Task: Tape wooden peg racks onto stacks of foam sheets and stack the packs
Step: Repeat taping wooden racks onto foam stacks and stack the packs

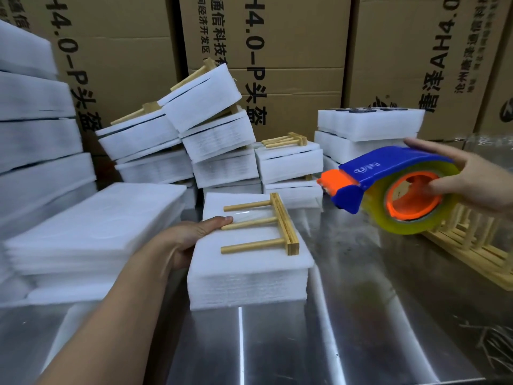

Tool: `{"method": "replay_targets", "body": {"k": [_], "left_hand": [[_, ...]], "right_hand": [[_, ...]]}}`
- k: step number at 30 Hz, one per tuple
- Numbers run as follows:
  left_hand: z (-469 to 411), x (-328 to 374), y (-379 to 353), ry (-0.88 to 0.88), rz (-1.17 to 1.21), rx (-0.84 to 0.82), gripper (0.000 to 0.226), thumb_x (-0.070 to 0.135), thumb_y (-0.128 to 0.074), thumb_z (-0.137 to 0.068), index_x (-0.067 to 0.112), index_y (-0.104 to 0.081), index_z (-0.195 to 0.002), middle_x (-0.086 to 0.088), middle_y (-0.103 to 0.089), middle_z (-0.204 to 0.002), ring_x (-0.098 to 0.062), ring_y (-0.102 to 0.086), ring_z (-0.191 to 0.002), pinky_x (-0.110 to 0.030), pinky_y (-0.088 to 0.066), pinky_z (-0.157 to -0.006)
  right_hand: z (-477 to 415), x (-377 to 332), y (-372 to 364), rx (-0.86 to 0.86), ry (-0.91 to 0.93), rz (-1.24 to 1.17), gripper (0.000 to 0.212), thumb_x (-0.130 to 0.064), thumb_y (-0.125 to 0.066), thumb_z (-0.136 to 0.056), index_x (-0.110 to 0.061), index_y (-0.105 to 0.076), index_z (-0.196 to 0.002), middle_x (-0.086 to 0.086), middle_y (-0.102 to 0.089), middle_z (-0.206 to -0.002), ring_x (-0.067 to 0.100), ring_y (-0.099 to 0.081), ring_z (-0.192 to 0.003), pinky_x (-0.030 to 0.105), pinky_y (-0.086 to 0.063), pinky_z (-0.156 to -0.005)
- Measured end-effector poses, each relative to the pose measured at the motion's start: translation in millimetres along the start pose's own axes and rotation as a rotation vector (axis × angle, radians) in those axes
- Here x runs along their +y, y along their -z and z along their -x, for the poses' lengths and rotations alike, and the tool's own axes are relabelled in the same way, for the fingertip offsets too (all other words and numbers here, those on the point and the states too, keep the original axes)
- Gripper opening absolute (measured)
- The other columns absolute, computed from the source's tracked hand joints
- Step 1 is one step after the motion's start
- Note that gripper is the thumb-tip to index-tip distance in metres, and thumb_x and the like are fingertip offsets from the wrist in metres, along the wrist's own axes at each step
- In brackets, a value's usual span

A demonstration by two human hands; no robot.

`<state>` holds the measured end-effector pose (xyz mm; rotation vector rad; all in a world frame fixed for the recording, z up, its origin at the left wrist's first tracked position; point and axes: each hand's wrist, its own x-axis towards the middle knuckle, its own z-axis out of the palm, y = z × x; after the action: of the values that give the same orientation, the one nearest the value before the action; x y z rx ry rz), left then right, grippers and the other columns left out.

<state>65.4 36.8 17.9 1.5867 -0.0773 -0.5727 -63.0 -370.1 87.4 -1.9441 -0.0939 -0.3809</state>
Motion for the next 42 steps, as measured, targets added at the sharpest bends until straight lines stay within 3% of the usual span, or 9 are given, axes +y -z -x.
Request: {"method": "replay_targets", "body": {"k": [5,8,14,18,22,26,31,38,42], "left_hand": [[-1,0,0,0.016,0.015,-0.037,0.053,0.033,-0.076,-0.055,0.003,-0.068,-0.098,-0.018,-0.073,-0.088,-0.025,-0.071,-0.063,-0.034,-0.058,-0.052],[-3,-1,2,0.011,0.024,-0.048,0.05,0.033,-0.078,-0.054,0.006,-0.07,-0.095,-0.017,-0.073,-0.089,-0.025,-0.071,-0.064,-0.034,-0.057,-0.052],[-4,-2,5,0.009,0.012,-0.095,0.037,0.038,-0.08,-0.047,0.013,-0.079,-0.074,-0.015,-0.074,-0.091,-0.024,-0.072,-0.069,-0.033,-0.057,-0.054],[-3,-3,4,0.008,0.032,-0.087,0.04,0.036,-0.08,-0.051,0.01,-0.076,-0.082,-0.016,-0.073,-0.091,-0.025,-0.072,-0.066,-0.032,-0.056,-0.05],[-1,-2,2,-0.003,0.059,-0.095,0.033,0.033,-0.078,-0.054,0.01,-0.076,-0.078,-0.016,-0.073,-0.087,-0.024,-0.071,-0.064,-0.031,-0.055,-0.048],[-1,-2,2,-0.01,0.051,-0.07,0.054,0.034,-0.079,-0.053,0.01,-0.07,-0.101,-0.015,-0.073,-0.096,-0.024,-0.072,-0.07,-0.031,-0.057,-0.053],[-1,-3,2,-0.024,0.063,-0.058,0.059,0.034,-0.079,-0.054,0.011,-0.068,-0.107,-0.015,-0.072,-0.101,-0.025,-0.071,-0.076,-0.032,-0.058,-0.058],[-1,-2,0,-0.025,0.086,-0.07,0.051,0.032,-0.079,-0.053,0.011,-0.071,-0.099,-0.016,-0.073,-0.097,-0.024,-0.072,-0.07,-0.032,-0.057,-0.054],[-2,-2,1,-0.035,0.062,-0.056,0.062,0.035,-0.082,-0.046,0.011,-0.07,-0.102,-0.015,-0.072,-0.099,-0.024,-0.071,-0.074,-0.033,-0.059,-0.066]], "right_hand": [[10,1,18,0.0,-0.082,0.181,0.085,0.001,-0.068,-0.056,-0.057,-0.057,-0.117,-0.011,-0.07,-0.102,0.016,-0.072,-0.082,0.028,-0.058,-0.058],[8,-4,6,-0.084,-0.079,0.374,0.085,0.008,-0.07,-0.069,-0.061,-0.054,-0.117,-0.017,-0.069,-0.094,0.012,-0.071,-0.079,0.022,-0.055,-0.053],[7,-7,-28,-0.17,-0.083,0.469,0.08,0.004,-0.071,-0.075,-0.066,-0.053,-0.111,-0.011,-0.069,-0.089,0.016,-0.068,-0.075,0.017,-0.052,-0.056],[7,1,-40,-0.182,-0.09,0.411,0.08,0.008,-0.068,-0.076,-0.063,-0.057,-0.109,-0.012,-0.069,-0.093,0.013,-0.069,-0.078,0.015,-0.052,-0.058],[4,4,-50,-0.218,-0.104,0.371,0.078,0.014,-0.063,-0.077,-0.055,-0.058,-0.114,-0.008,-0.071,-0.092,0.014,-0.07,-0.077,0.018,-0.053,-0.059],[-2,2,-58,-0.235,-0.107,0.379,0.077,0.014,-0.062,-0.077,-0.052,-0.057,-0.116,-0.007,-0.072,-0.088,0.014,-0.069,-0.075,0.02,-0.053,-0.06],[-10,-1,-70,-0.264,-0.094,0.355,0.075,0.015,-0.061,-0.078,-0.049,-0.057,-0.116,-0.009,-0.072,-0.082,0.01,-0.067,-0.069,0.019,-0.052,-0.059],[-17,2,-77,-0.266,-0.114,0.261,0.075,0.023,-0.052,-0.077,-0.039,-0.06,-0.118,-0.009,-0.072,-0.075,0.004,-0.065,-0.062,0.015,-0.05,-0.054],[-19,3,-76,-0.284,-0.137,0.236,0.074,0.021,-0.053,-0.079,-0.042,-0.061,-0.117,-0.005,-0.073,-0.083,0.009,-0.068,-0.068,0.017,-0.052,-0.056]]}}
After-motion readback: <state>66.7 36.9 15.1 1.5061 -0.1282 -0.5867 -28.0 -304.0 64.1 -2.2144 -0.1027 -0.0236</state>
